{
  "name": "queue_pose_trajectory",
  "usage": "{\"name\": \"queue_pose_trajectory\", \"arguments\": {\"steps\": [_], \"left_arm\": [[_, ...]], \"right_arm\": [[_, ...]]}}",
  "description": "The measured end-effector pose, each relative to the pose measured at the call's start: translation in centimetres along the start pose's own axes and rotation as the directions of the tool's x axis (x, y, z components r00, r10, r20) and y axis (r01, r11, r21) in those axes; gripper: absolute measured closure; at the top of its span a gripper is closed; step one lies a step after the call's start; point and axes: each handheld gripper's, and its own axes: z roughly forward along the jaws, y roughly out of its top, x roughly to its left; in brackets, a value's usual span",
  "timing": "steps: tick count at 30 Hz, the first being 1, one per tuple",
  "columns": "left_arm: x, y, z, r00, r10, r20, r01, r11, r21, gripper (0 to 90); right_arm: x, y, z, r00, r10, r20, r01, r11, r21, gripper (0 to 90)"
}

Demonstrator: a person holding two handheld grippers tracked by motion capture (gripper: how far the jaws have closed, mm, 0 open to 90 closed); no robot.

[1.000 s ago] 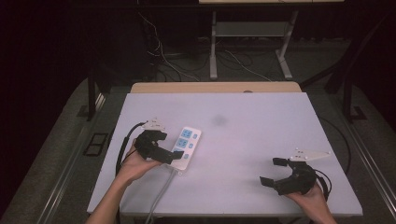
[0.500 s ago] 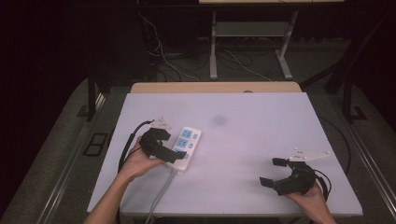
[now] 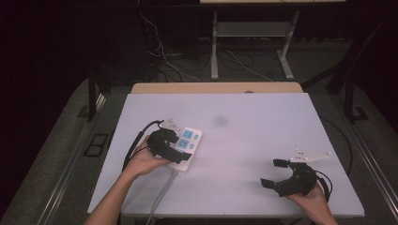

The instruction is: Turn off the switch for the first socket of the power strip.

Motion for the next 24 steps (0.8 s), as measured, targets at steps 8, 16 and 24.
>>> {"name": "queue_pose_trajectory", "arguments": {"steps": [8, 16, 24], "left_arm": [[0.1, 0.4, 0.3, 0.9996, 0.028, 0.006, -0.028, 0.9994, 0.020, 30.3], [0.1, 0.3, 1.0, 0.9973, 0.073, 0.010, -0.073, 0.9958, 0.055, 65.0], [0.4, 0.3, 1.7, 0.9978, 0.065, 0.010, -0.065, 0.9946, 0.081, 85.2]], "right_arm": [[0.0, 0.0, 0.0, 1.0000, -0.003, -0.002, 0.003, 1.000, 0.003, 0.6], [0.0, 0.0, 0.1, 1.0000, -0.007, -0.002, 0.007, 1.000, 0.006, 0.6], [0.1, 0.0, 0.1, 1.0000, -0.008, -0.004, 0.008, 1.000, 0.009, 0.6]]}}
